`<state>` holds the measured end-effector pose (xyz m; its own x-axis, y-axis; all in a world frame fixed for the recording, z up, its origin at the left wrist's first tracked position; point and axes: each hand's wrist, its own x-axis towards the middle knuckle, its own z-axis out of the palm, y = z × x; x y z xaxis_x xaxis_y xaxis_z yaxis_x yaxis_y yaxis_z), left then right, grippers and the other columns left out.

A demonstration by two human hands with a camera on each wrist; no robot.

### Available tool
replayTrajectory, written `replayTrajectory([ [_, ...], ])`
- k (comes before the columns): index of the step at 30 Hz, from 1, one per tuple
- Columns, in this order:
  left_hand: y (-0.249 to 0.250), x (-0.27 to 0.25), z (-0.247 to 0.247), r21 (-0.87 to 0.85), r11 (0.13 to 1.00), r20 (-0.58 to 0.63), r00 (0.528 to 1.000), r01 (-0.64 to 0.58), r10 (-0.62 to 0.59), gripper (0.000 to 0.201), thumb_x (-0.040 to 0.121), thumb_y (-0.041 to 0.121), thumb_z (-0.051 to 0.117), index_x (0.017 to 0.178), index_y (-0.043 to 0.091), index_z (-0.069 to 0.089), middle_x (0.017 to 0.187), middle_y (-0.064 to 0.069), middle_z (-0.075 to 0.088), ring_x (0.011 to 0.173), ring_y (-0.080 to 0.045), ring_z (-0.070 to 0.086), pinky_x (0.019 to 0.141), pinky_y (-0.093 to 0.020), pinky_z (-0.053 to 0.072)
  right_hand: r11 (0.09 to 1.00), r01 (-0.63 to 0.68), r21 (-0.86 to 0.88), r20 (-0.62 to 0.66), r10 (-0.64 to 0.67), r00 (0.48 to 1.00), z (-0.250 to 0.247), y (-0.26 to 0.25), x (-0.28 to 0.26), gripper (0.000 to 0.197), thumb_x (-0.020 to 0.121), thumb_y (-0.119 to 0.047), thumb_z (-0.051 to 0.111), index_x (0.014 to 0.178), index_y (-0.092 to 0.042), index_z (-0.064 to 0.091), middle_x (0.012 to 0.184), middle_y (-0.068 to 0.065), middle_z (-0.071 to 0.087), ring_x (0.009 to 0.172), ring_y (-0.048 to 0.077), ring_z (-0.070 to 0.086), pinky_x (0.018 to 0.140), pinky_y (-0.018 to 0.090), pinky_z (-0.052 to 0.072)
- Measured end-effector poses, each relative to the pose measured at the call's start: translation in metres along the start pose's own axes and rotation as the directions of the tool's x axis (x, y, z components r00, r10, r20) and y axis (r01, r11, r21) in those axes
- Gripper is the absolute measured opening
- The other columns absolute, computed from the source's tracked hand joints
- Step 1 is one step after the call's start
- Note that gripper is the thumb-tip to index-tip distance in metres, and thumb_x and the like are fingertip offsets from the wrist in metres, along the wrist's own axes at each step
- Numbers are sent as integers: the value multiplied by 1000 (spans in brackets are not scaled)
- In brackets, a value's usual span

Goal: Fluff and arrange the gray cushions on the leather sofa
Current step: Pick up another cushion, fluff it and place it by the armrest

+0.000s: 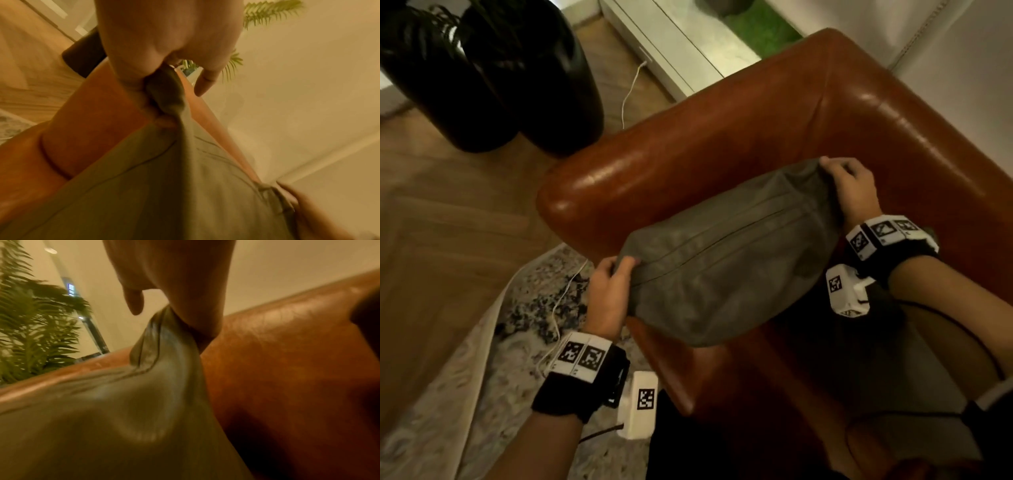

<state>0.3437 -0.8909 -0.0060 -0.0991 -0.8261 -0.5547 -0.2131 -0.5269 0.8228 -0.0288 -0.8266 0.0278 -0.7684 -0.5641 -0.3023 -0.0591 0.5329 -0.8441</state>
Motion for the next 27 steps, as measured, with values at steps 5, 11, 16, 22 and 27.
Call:
replayTrajectory([
  [5, -16, -27, -21, -49, 999, -37, 999, -8, 6, 18, 86, 26, 71, 98, 13, 70, 100, -11, 73, 100, -29, 69, 93, -47, 53, 970, 147, -195, 49, -140, 989, -23, -1, -5, 40, 86, -51, 64, 100, -14, 69, 100, 7, 71, 87, 17, 64, 78, 31, 50],
  [11, -9, -32, -51, 208, 956, -219, 943, -208, 252, 41, 90, 49, 61, 86, 9, 67, 89, -23, 69, 87, -35, 66, 77, -47, 53, 884, 382, -269, 147, -354, 924, -50, -20, 0, 36, 88, -50, 64, 71, -18, 64, 61, -7, 58, 56, 6, 52, 57, 27, 40],
  [16, 3, -10, -34, 26, 990, -401, 905, -142, 141, 48, 86, 44, 69, 105, 1, 57, 101, -19, 64, 95, -33, 63, 65, -26, 50, 894, 247, -374, 136, -210, 968, -17, -8, 13, 51, 88, -54, 61, 75, -5, 63, 73, 14, 63, 72, 29, 60, 63, 37, 43],
  [22, -61, -65, -20, -241, 965, -249, 968, -100, 38, 34, 94, 29, 61, 127, 20, 58, 120, -2, 68, 111, -21, 64, 92, -42, 52, 942, -71, 329, 226, -5, 974, -22, 41, -21, 26, 90, -30, 65, 110, -13, 68, 111, 3, 72, 106, 19, 67, 91, 35, 52],
  [27, -38, -72, -30, 117, 965, -383, 886, -234, 261, 19, 82, 41, 73, 91, 30, 60, 88, -6, 68, 87, -23, 66, 83, -55, 56, 960, 251, 127, 209, -273, 939, -36, 1, -31, 9, 92, -17, 64, 98, -12, 67, 68, -26, 70, 68, -10, 64, 64, 9, 48],
])
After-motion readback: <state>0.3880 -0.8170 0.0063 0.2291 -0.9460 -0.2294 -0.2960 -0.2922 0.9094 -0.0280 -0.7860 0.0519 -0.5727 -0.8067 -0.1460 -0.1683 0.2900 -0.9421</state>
